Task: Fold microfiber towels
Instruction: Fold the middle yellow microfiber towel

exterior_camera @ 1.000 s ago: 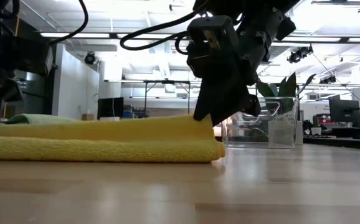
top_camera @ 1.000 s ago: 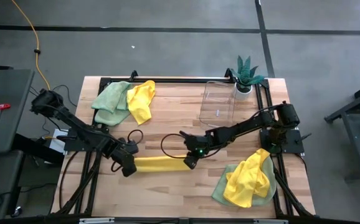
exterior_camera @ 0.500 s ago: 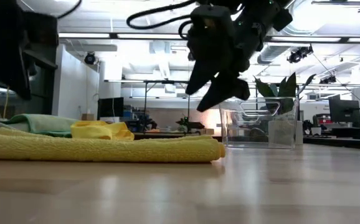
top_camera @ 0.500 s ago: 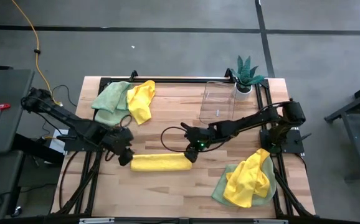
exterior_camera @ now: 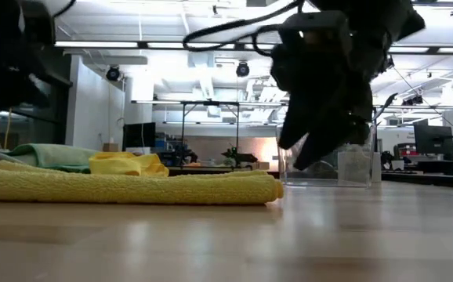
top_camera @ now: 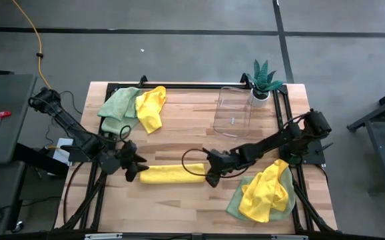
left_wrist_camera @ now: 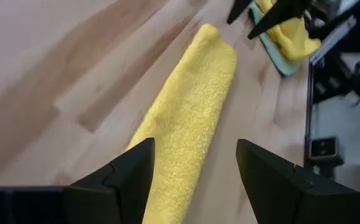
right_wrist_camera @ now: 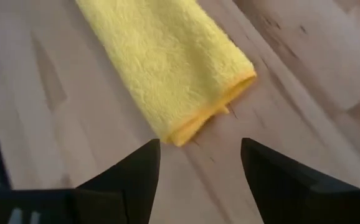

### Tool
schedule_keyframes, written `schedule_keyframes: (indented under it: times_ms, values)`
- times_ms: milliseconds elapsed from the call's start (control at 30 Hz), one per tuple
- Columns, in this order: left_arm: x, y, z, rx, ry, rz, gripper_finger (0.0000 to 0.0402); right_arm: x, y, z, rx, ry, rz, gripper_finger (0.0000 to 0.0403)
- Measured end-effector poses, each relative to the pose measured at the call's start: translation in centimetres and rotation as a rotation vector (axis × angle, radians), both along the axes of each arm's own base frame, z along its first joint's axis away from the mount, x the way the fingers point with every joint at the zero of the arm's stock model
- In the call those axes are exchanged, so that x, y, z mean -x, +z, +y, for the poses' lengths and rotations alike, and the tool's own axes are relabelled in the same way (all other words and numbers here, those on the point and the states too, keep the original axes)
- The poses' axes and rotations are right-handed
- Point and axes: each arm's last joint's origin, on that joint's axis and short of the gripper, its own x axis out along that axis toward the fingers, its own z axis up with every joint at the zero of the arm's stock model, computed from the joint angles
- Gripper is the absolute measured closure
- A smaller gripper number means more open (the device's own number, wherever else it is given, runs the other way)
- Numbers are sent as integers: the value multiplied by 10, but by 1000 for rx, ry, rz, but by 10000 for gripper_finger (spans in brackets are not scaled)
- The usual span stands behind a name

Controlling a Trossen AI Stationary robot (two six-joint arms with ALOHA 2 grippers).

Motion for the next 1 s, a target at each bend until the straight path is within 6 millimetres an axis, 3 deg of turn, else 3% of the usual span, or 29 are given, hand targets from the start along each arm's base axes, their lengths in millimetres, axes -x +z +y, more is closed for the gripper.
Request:
schedule_keyframes:
  times_ms: [200,400,633,767,900,1000]
  values:
    - [8,-20,1,327,203,65,189,3,-7,1,-163,-181,-24,187]
    - [12,-24,-3,460,229,136,210,3,-8,0,-205,-239,-4,187]
    - [17,-31,-6,488,260,230,253,4,-9,-1,-218,-285,14,187]
    - [17,-36,-9,482,243,283,303,4,-9,-2,-218,-288,14,187]
    - [17,-41,-10,457,239,339,380,4,-9,-2,-217,-292,13,187]
    - [17,-47,-12,429,246,386,391,4,-9,-2,-230,-311,19,187]
